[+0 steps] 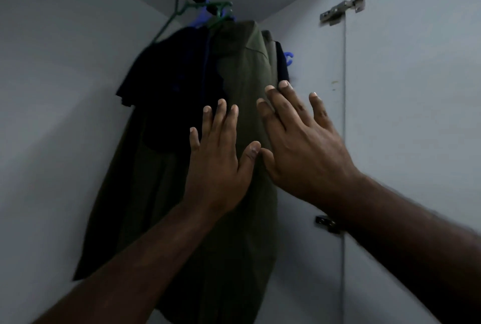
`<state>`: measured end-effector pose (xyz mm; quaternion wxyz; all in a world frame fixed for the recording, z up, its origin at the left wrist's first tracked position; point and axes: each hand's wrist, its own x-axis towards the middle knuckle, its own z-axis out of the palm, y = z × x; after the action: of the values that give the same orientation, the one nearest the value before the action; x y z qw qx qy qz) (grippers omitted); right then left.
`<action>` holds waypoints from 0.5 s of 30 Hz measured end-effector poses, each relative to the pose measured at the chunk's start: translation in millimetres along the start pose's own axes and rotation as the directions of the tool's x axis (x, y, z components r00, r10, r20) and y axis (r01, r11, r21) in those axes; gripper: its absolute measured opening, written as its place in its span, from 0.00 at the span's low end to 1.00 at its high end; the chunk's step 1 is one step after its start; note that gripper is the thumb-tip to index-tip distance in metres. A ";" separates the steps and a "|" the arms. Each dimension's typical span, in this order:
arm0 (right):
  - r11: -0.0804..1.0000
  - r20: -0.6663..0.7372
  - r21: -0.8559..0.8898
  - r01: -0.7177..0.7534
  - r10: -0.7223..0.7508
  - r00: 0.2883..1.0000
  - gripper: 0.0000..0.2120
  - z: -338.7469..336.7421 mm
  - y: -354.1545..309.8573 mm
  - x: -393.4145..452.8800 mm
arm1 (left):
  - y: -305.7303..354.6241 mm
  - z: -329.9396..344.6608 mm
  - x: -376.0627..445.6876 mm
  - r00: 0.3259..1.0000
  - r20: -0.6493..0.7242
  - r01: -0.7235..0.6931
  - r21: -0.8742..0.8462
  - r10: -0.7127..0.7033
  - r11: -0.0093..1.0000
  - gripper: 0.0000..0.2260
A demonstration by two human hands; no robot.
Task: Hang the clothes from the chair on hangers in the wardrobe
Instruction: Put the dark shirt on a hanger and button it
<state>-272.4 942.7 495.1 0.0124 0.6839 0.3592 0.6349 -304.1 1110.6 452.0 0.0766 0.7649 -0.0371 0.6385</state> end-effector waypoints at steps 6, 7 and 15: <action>0.996 0.105 -0.084 0.020 -0.011 0.994 0.31 -41.8 23.3 -67.9 | 65.0 29.7 -37.0 0.999 0.035 0.013 -0.178 -0.007 0.984 0.32; 0.995 0.120 -0.100 0.026 -0.013 0.993 0.31 -52.2 30.5 -80.1 | 78.9 35.0 -41.4 1.000 0.028 0.012 -0.213 -0.006 0.977 0.32; 0.956 0.254 -0.294 0.014 0.064 0.965 0.31 -147.9 114.4 -173.0 | 236.0 66.5 -65.0 0.993 0.083 -0.037 -0.446 0.082 0.894 0.34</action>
<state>-336.7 705.2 429.1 0.1525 0.7565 0.2476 0.5857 -287.9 864.3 393.1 0.2274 0.7566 -0.2090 0.5763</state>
